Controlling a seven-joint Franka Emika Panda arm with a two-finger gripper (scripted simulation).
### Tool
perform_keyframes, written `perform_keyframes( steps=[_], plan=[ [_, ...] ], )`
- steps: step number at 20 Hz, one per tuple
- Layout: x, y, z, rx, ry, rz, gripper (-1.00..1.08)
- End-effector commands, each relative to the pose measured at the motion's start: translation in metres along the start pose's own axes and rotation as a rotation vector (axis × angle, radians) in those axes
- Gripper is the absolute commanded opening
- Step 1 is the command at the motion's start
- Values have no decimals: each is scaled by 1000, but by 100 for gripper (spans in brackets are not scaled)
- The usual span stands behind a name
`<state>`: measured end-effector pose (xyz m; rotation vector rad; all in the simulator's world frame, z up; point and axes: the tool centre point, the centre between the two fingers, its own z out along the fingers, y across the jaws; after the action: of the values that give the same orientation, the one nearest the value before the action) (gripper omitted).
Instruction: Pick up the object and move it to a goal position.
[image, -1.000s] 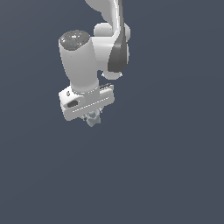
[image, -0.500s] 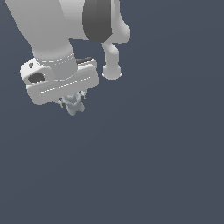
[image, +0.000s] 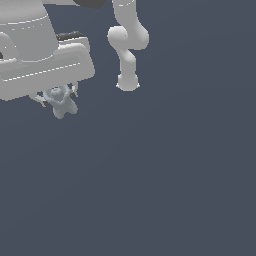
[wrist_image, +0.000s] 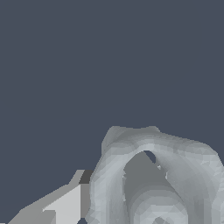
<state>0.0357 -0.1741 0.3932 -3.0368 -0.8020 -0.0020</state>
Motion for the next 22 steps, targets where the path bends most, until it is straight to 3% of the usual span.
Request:
perform_keyframes(
  steps=[1,22],
  plan=[
    [-2,8,-14,0,-1,0,-100],
    [-7,45,-80,0,-1,0,-100]
  ],
)
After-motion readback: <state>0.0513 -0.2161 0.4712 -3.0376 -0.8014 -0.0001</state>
